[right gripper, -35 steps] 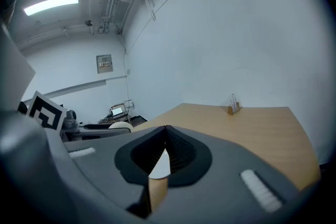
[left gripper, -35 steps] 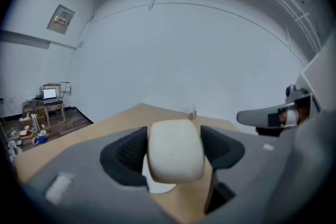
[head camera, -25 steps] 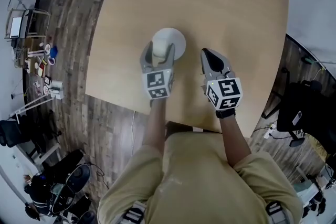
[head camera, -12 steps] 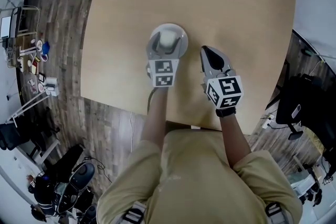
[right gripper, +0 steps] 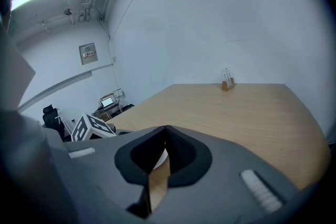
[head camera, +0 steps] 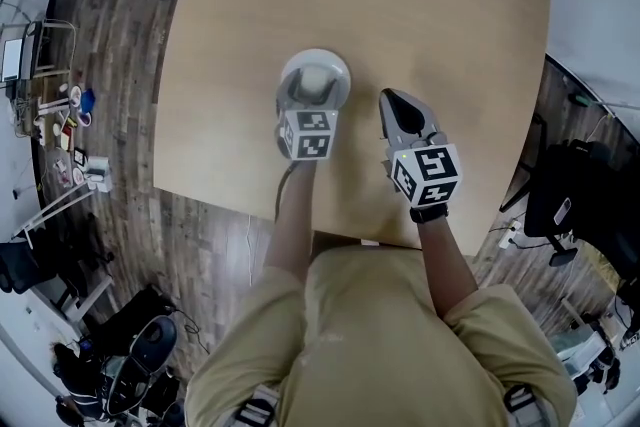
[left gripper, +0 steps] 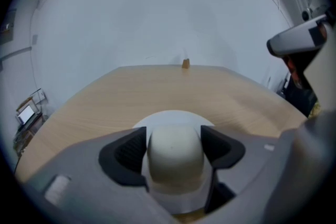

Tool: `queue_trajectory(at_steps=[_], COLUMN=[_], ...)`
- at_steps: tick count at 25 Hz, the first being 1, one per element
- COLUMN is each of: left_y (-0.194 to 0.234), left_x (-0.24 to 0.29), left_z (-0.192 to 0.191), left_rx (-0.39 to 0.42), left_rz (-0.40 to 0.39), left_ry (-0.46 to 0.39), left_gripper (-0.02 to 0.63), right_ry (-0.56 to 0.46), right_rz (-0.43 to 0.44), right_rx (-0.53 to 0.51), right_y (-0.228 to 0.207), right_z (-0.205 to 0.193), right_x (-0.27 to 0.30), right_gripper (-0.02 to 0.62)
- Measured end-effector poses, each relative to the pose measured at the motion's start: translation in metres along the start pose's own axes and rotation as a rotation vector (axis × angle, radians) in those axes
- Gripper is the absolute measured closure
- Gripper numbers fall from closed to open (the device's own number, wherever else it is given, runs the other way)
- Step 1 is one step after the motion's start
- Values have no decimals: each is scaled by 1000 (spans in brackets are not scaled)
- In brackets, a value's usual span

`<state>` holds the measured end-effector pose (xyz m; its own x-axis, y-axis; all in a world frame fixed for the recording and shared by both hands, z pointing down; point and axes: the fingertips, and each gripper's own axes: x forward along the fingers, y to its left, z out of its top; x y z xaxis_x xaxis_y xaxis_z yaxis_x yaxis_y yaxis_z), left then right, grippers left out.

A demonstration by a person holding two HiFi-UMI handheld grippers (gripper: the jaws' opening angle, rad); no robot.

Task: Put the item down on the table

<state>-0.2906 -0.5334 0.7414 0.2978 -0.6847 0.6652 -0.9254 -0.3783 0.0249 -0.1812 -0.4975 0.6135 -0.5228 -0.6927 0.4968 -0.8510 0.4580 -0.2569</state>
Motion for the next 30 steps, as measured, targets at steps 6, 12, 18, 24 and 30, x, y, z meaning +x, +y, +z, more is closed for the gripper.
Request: queue_trajectory(at_steps=[6,12,18,24,30], left_y=[-6,-26,-67,-116,-152], left_x=[-34,-105,-179,-243,-289], left_z=[30,73,107,128,135], left_rx=[8,-25,-48,-46,-53], left_rz=[34,78,115,133,175], left_ry=[-81,-171,-300,-404,-490], left_gripper=[233,266,399,500,603], right_ry=[-35,-108,-203,-286,-339], right_rz=[24,37,41,65,108], right_rx=[-7,-35,-57,-79,-122], right_y=[1,8,1,1,13], right_z=[10,30,54,71,80], right_x=[-34,-88,-148,-198,-236], right_gripper=[589,589,589,589,589])
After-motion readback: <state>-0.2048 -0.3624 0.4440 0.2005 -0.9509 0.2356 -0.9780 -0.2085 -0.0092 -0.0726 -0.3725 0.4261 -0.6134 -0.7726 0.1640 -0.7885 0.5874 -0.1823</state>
